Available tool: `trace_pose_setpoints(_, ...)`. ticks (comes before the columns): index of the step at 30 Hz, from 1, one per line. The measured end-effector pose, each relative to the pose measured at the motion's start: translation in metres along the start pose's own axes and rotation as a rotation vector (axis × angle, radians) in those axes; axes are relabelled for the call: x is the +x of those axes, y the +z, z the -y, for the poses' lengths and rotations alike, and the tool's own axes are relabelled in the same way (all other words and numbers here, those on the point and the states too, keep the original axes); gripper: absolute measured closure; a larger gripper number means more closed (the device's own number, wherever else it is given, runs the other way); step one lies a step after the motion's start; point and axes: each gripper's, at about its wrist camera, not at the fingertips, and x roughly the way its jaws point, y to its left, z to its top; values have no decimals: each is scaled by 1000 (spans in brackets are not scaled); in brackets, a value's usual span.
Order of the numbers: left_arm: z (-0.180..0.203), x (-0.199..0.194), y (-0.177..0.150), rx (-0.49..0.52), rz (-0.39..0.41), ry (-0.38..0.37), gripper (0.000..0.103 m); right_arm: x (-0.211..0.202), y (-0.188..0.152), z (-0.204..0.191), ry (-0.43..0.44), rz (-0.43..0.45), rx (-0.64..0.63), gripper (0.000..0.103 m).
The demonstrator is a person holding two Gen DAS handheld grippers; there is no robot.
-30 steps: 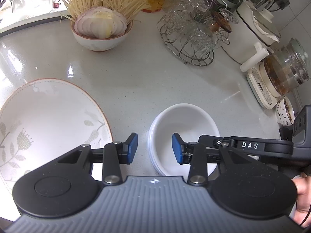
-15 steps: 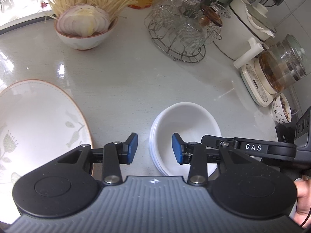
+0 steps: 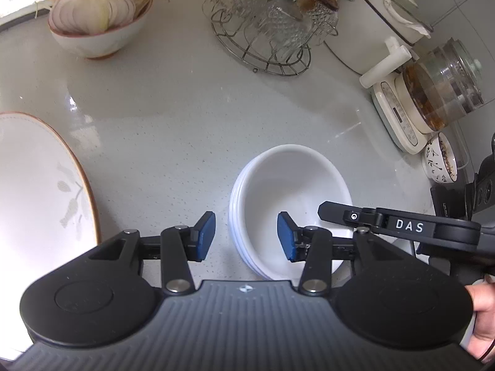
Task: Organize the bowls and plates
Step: 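Position the open left gripper on the rim of the bowl stack, then lift the bowl stack and carry it over the stacked plates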
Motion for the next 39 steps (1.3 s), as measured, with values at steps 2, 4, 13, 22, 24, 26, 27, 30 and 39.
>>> trace_pose_setpoints(2,1,4,-1,-1,-8,-5,54,0,0,1,2,0,0,90)
trace_pose_setpoints(4,0,9,-1,-5,-15,-1,55,0,0,2,8,0,2,89)
trace_pose_setpoints(13,-1,22,-3,-9,-37,14,77,-2,0,7,19,4,13,89)
trace_pose_setpoints(22,1,21,-4,3,-22,19,84,-2,-1,7,25,5,12,89)
trace_pose_setpoints(24,0,18,-4,2,-18,17,84,-2,-1,7,30,2,18,89)
trace_pose_setpoints(26,0,15,-3,1,-11,16,84,-3,-2,7,36,2,22,89)
trace_pose_setpoints(27,0,13,-3,1,-8,15,84,-4,-2,6,38,4,22,89)
trace_pose_setpoints(30,1,6,-3,3,3,10,84,-8,-1,3,43,13,15,89)
trace_pose_setpoints(39,6,-21,6,31,43,-20,83,-28,6,-13,43,54,-15,89)
